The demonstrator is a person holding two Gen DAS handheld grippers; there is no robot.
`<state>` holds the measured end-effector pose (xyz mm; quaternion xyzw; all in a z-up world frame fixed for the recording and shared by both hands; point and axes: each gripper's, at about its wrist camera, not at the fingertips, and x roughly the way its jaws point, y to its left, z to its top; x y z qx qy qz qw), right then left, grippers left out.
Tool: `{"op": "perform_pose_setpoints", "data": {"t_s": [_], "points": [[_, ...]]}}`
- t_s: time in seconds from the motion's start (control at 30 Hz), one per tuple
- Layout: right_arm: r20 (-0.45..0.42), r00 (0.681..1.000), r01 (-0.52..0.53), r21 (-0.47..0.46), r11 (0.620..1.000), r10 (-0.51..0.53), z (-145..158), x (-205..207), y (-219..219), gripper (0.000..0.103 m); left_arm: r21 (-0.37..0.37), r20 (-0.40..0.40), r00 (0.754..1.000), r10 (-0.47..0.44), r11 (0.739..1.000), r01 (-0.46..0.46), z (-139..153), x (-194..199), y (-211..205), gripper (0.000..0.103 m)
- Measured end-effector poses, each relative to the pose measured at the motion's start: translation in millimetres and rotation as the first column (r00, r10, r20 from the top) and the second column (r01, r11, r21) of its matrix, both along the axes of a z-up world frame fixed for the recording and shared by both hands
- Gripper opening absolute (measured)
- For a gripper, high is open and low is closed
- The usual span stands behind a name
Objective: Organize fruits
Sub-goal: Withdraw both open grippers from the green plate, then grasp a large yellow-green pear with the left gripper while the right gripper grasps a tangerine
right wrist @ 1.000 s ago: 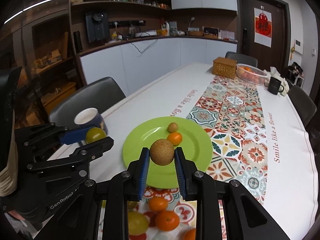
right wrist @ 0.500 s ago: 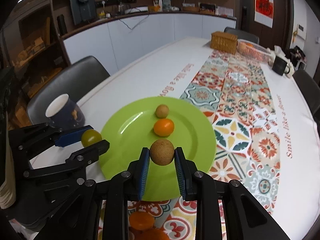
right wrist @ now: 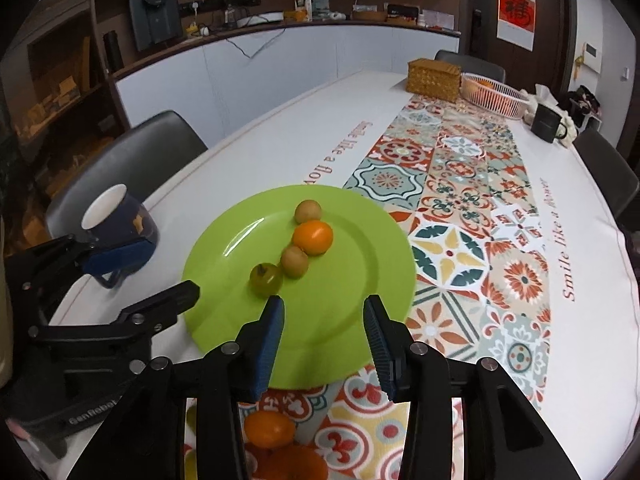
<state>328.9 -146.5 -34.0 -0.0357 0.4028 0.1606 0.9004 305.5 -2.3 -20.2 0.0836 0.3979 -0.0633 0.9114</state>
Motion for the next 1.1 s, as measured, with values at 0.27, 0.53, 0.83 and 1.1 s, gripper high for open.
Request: {"op": "perform_pose_setpoints", "data": {"t_s": [0.27, 0.53, 0.83, 1.1], "points": [[0.062, 0.998, 0.000, 0.034, 0.999, -0.002, 24.2, -39.5, -16.6, 0.045, 0.002, 0.080, 0.996, 0.035, 0.999, -0.035, 33.6, -43.6, -4.0, 0.071], [0.132, 0.991, -0.017, 0.057, 0.998, 0.010, 51.4, -79.3, -30.0, 0.055, -0.039, 0.133, 0.989, 0.058, 0.998, -0.053, 60.5, -83.3, -12.2, 0.077], [0.184, 0.982, -0.036, 0.050, 0.998, 0.026, 66.3, -110.7, -45.5, 0.059, -0.074, 0.138, 0.987, 0.079, 0.995, -0.069, 67.3, -115.9, -28.0, 0.083], [0.173, 0.984, -0.044, 0.049, 0.998, 0.035, 53.7, -127.9, -62.8, 0.059, -0.071, 0.108, 0.992, 0.069, 0.996, -0.062, 51.3, -130.2, -44.1, 0.087]]}}
